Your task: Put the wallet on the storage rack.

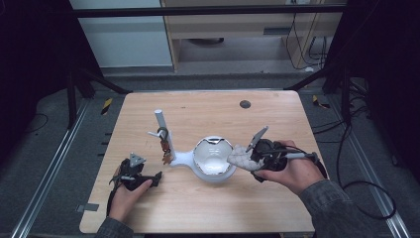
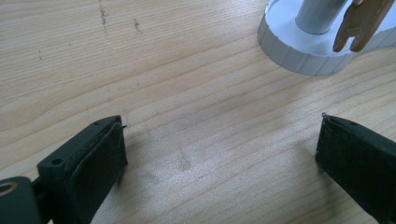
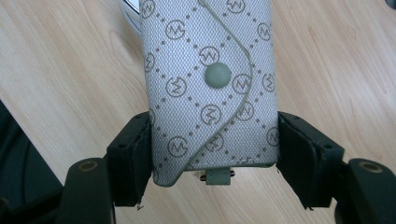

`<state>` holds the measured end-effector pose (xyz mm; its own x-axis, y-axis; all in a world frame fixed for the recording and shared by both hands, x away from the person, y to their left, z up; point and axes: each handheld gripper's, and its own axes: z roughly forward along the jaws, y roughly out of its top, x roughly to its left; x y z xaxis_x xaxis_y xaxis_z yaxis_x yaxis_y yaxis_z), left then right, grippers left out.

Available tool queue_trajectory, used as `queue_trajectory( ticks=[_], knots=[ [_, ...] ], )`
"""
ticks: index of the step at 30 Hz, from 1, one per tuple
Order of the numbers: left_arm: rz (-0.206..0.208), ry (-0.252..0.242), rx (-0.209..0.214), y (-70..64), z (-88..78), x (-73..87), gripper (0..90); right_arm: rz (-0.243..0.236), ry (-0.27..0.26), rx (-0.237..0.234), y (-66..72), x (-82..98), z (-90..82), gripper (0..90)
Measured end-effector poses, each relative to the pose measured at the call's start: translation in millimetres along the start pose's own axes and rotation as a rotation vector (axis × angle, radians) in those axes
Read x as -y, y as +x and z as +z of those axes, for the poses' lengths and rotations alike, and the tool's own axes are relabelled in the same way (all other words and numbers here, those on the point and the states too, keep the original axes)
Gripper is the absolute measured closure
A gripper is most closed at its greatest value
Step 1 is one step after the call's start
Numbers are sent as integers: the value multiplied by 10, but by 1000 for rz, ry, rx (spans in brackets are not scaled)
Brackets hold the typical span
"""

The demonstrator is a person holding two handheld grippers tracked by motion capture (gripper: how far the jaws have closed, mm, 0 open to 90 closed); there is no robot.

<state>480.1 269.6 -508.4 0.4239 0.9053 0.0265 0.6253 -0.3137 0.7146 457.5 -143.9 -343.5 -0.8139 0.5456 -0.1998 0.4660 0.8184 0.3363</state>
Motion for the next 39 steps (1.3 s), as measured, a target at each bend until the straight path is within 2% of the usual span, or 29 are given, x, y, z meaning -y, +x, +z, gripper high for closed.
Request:
queue_trajectory(
  ticks=[16,32,39],
  knots=[
    [2,0,3,-1,0,0,11,-69,5,-13,150,-271,-1,322],
    [3,0,4,-3,1,-1,11,-86,14,-30,233,-425,98,323],
    [1,-3,5,-6,3,-1,11,-102,33,-40,273,-506,167,323]
  ],
)
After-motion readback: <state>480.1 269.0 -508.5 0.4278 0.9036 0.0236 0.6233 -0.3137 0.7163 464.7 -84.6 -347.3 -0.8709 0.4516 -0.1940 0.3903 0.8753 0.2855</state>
